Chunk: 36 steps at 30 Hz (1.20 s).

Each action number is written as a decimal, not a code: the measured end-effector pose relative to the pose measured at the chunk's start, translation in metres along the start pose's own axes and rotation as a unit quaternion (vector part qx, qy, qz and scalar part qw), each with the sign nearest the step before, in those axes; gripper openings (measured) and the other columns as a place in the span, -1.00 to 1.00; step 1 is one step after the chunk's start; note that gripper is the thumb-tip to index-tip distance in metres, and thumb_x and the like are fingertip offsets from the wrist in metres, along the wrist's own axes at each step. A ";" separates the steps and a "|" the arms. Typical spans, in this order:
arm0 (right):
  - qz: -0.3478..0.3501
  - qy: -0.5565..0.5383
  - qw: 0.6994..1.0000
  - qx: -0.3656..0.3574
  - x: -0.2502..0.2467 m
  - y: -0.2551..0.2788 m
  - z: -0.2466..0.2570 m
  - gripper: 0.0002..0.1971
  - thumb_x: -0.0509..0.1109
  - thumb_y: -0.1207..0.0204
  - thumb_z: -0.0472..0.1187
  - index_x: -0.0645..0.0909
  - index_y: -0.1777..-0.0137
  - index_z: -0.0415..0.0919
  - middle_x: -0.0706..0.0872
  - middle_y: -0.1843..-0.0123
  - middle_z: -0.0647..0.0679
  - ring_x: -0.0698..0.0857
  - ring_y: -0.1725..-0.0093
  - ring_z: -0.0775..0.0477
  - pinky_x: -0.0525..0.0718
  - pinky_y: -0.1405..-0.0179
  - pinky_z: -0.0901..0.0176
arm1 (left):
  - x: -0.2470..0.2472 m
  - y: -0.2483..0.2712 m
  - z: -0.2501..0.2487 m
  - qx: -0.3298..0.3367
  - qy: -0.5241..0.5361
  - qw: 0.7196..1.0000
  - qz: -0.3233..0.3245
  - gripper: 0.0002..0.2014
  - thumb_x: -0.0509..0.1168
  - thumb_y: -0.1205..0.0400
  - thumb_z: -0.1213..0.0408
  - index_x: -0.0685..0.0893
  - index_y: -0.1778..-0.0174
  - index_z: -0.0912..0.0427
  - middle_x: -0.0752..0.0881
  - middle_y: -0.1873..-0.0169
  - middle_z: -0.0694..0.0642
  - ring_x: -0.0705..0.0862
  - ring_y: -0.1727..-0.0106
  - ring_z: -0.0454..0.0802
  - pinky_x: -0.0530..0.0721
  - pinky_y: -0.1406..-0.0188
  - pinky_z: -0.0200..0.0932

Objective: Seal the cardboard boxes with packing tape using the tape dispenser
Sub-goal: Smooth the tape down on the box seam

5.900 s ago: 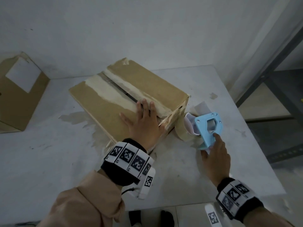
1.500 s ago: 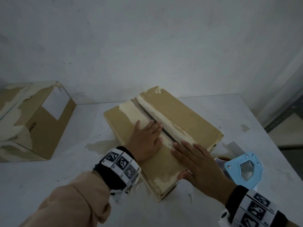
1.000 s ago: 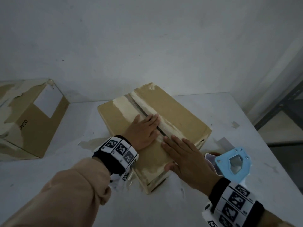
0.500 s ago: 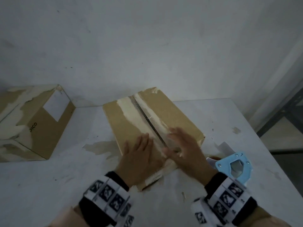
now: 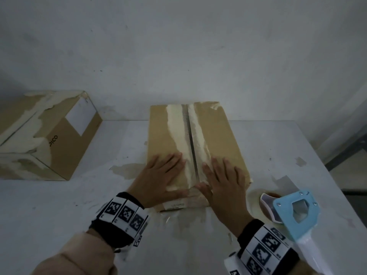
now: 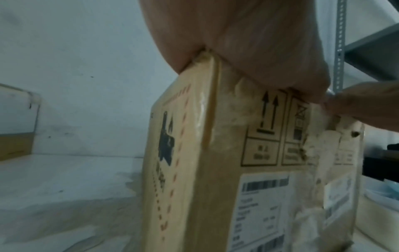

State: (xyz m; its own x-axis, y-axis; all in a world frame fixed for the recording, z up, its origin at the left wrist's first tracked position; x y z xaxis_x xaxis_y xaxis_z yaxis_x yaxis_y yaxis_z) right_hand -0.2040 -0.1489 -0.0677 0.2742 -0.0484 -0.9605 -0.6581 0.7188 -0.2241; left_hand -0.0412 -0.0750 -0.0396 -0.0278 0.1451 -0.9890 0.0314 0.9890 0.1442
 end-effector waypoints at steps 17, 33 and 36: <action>-0.160 0.105 0.978 -0.085 0.005 0.032 0.013 -0.38 0.21 -0.39 -0.30 0.30 -0.46 0.13 0.64 -0.33 -0.23 0.60 -0.22 -0.35 0.37 -0.12 -0.16 | 0.022 0.007 -0.009 0.020 -0.071 0.992 -0.105 -0.52 -0.27 -0.72 -0.10 0.35 -0.42 -0.03 0.66 -0.31 0.09 0.44 -0.38 0.07 0.61 -0.15 0.20; -0.015 -0.166 0.979 -0.115 -0.033 0.046 -0.017 -0.37 -0.19 -0.66 0.15 0.54 -0.34 -0.24 0.64 -0.33 -0.17 0.44 -0.38 -0.05 0.21 -0.35 0.17 | 0.015 0.014 -0.017 -0.009 -0.039 0.995 -0.095 -0.60 -0.24 -0.73 -0.07 0.38 -0.36 -0.15 0.66 -0.31 -0.04 0.65 -0.30 0.02 0.57 -0.15 0.21; -0.034 -0.156 0.981 -0.109 -0.041 0.061 -0.031 -0.43 -0.19 -0.70 0.04 0.57 -0.31 -0.23 0.68 -0.28 -0.16 0.44 -0.32 -0.04 0.31 -0.28 0.10 | 0.017 0.016 -0.019 -0.026 -0.016 0.996 -0.088 -0.52 -0.30 -0.69 -0.15 0.37 -0.38 -0.16 0.61 -0.36 -0.03 0.57 -0.38 0.03 0.52 -0.21 0.23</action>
State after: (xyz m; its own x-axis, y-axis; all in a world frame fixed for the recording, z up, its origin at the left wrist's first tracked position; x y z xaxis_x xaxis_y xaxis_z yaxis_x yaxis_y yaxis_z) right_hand -0.2773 -0.1249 -0.0472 0.5016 0.1481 -0.8523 -0.7557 0.5546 -0.3484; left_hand -0.0601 -0.0565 -0.0535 0.0032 -0.0315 -0.9995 -0.0222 0.9993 -0.0315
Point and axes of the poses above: each hand's wrist, its own y-axis away from the middle knuckle, its own x-axis out of the palm, z = x × y, the point moved 3 cm from there along -y, towards the middle knuckle
